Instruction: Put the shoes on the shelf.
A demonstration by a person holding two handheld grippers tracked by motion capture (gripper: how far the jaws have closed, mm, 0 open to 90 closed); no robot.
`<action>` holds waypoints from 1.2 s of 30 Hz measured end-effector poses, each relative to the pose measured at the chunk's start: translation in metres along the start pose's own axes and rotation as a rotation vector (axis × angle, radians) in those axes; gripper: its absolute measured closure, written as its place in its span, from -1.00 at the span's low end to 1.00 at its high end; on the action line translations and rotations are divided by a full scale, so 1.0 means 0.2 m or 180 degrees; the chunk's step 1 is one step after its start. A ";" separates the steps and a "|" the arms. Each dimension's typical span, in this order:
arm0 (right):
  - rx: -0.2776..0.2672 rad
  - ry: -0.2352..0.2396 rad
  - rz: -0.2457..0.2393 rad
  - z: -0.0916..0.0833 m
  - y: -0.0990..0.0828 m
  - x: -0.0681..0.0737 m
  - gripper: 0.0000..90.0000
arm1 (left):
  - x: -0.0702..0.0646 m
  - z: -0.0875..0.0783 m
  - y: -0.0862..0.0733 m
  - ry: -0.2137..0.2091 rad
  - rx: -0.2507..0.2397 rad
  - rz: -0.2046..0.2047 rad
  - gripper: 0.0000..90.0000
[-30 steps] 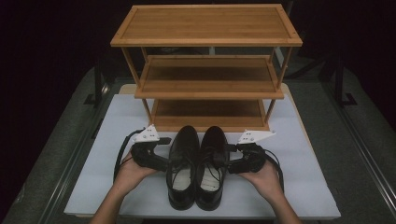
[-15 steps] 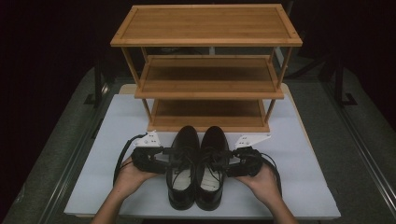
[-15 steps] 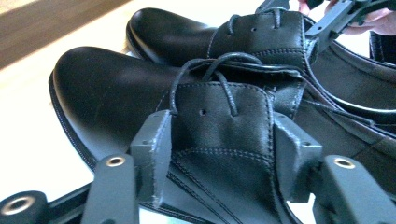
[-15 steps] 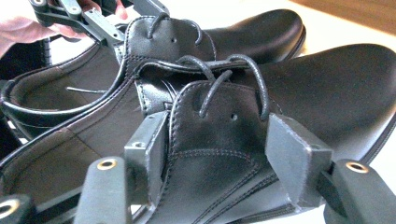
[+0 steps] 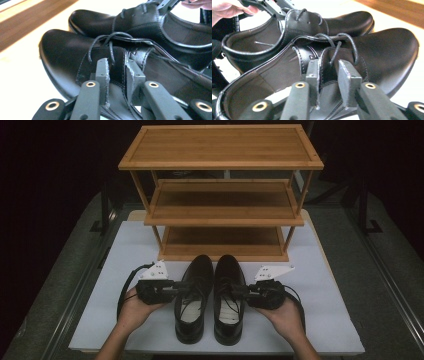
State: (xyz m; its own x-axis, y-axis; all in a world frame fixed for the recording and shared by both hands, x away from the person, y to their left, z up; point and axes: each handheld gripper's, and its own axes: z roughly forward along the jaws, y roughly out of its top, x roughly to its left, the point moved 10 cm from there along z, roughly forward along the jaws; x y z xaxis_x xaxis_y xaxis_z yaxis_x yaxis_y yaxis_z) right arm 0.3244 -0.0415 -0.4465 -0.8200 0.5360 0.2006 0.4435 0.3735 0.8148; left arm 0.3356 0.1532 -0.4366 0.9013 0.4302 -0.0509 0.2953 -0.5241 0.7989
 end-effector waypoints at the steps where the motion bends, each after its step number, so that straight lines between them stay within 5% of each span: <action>1: 0.0000 0.0000 0.0000 0.00 0.00 0.00 0.65 | 0.01 -0.01 0.00 0.0017 0.0011 -0.0003 0.68; 15: -0.0089 -0.0322 -0.0058 -0.08 0.00 -0.09 0.93 | 0.07 -0.08 0.00 0.0431 -0.0002 0.0094 0.94; 36: -0.0251 -0.0504 0.0011 -0.18 0.07 -0.14 0.94 | 0.09 -0.12 0.10 0.0545 -0.0207 -0.0069 0.95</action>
State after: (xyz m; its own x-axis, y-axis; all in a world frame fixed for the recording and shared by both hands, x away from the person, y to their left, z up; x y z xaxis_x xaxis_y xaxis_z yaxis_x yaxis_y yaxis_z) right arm 0.3413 -0.0793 -0.4209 -0.7485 0.6521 0.1204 0.4113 0.3142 0.8557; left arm 0.3510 0.1681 -0.4074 0.8262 0.5627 0.0297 0.2881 -0.4671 0.8360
